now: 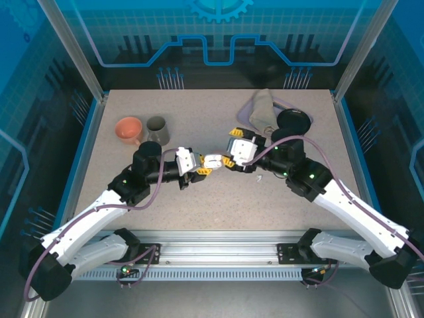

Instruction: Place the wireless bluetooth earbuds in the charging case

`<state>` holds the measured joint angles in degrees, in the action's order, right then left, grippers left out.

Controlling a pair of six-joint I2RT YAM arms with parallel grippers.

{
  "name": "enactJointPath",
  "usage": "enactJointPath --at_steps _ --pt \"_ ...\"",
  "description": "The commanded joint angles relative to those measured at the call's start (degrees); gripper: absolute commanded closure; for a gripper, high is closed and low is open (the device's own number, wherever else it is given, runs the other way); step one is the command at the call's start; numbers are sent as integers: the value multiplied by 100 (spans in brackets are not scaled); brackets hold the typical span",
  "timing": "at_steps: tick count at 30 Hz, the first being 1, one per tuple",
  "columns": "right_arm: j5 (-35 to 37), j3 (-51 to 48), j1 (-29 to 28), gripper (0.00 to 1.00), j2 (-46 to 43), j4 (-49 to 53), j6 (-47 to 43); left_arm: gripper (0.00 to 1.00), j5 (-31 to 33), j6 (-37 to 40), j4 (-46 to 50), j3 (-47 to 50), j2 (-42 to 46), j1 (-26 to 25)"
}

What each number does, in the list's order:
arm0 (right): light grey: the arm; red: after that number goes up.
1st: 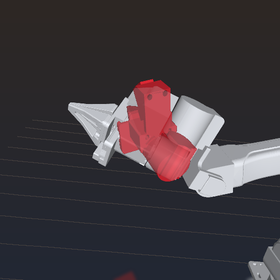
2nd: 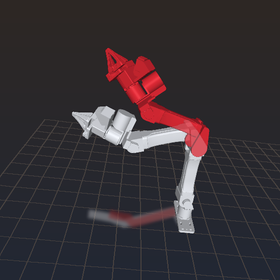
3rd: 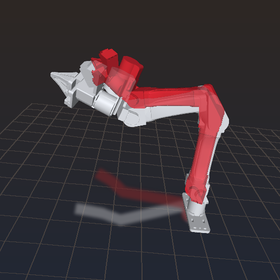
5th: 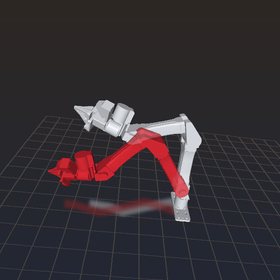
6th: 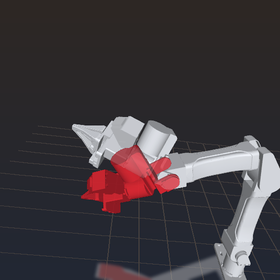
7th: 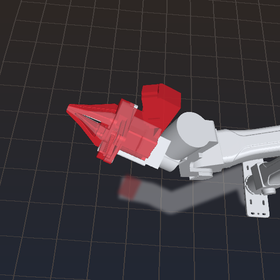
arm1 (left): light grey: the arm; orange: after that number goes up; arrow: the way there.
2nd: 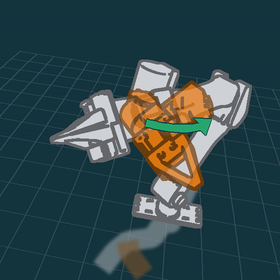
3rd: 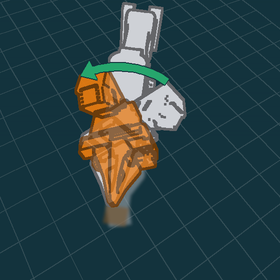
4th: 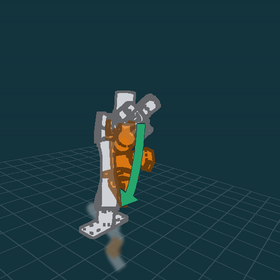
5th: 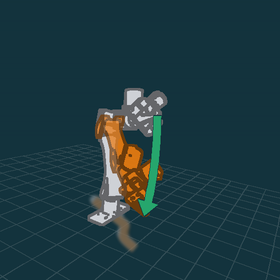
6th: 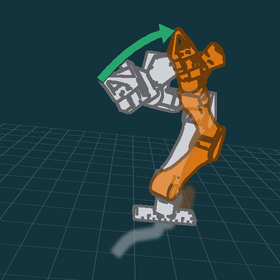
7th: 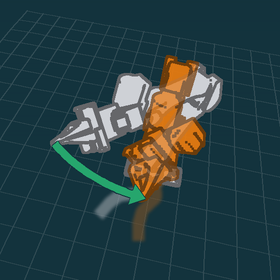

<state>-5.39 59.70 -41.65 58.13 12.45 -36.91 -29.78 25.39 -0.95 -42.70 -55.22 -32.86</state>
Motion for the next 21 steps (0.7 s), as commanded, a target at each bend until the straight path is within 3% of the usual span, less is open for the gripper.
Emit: enactJointPath --at_steps 1,6,10,15,21 --pt "10 -171 311 26 -445 -30 704 100 32 -174 -449 121 103 -51" --pt "451 -303 1103 12 -713 444 2072 100 265 -462 -798 420 288 -54" --pt "61 -211 1870 10 -521 1257 2964 100 318 -645 -858 554 449 -53" --pt "-360 126 2444 14 390 2404 3646 100 401 -829 -889 674 600 -48" --pt "-750 484 2715 26 1790 2920 3965 100 424 -873 -828 650 636 -53"
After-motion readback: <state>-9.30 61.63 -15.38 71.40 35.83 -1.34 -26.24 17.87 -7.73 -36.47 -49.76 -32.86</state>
